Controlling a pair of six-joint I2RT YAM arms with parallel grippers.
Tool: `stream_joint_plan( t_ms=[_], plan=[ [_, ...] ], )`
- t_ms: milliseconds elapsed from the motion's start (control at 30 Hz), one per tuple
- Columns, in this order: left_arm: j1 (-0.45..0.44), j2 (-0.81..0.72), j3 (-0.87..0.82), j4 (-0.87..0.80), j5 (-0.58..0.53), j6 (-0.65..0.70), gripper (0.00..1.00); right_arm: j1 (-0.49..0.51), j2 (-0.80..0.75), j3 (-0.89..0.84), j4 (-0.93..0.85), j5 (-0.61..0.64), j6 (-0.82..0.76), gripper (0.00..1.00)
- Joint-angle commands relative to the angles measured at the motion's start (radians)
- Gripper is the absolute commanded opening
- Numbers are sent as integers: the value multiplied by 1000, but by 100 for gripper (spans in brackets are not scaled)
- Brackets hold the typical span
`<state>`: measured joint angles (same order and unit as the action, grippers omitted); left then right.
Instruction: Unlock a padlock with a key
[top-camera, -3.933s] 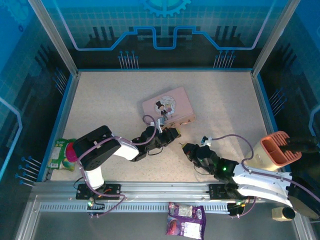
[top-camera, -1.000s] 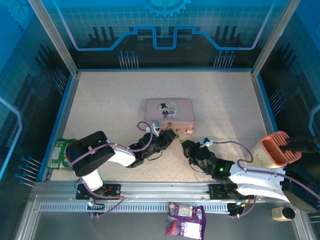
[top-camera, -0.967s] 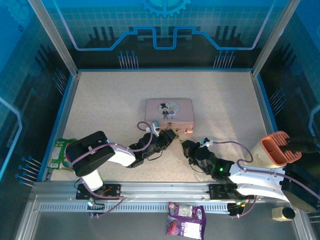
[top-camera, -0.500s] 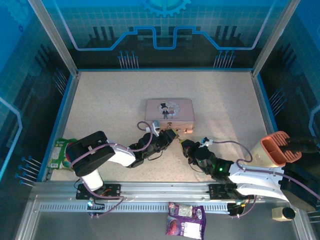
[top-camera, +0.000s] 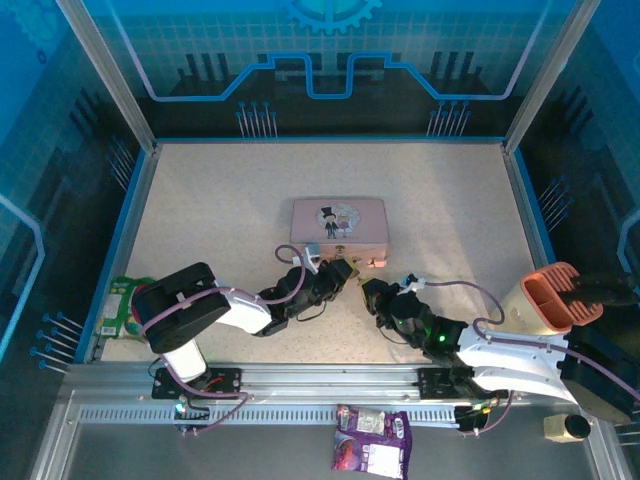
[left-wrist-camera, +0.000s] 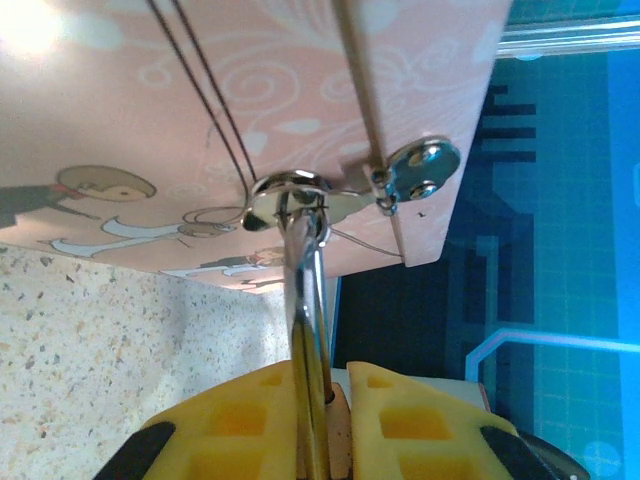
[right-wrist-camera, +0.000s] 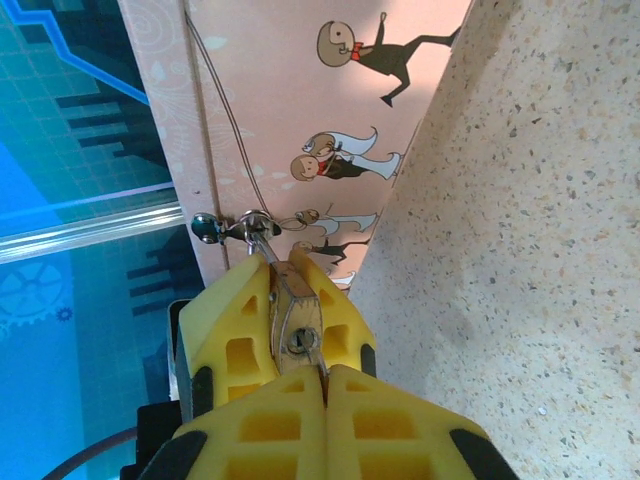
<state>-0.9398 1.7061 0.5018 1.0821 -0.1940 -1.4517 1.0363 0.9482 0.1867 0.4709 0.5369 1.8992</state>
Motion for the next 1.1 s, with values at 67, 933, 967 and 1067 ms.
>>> stream_joint_plan(
  t_ms=[67, 933, 967, 1067],
  plan=[
    [-39, -54, 43, 130, 51, -9, 0, -22, -19, 2, 16, -2, -28, 0],
    [-79, -194, 77, -270, -22, 126, 0, -126, -68, 51, -189, -113, -302, 48],
    [-74, -194, 71, -269, -26, 121, 0, -148, -78, 47, -225, -133, -342, 54],
    [-59, -195, 70, -293, -28, 126, 0, -256, -116, 24, -262, -260, -454, 60]
  ],
)
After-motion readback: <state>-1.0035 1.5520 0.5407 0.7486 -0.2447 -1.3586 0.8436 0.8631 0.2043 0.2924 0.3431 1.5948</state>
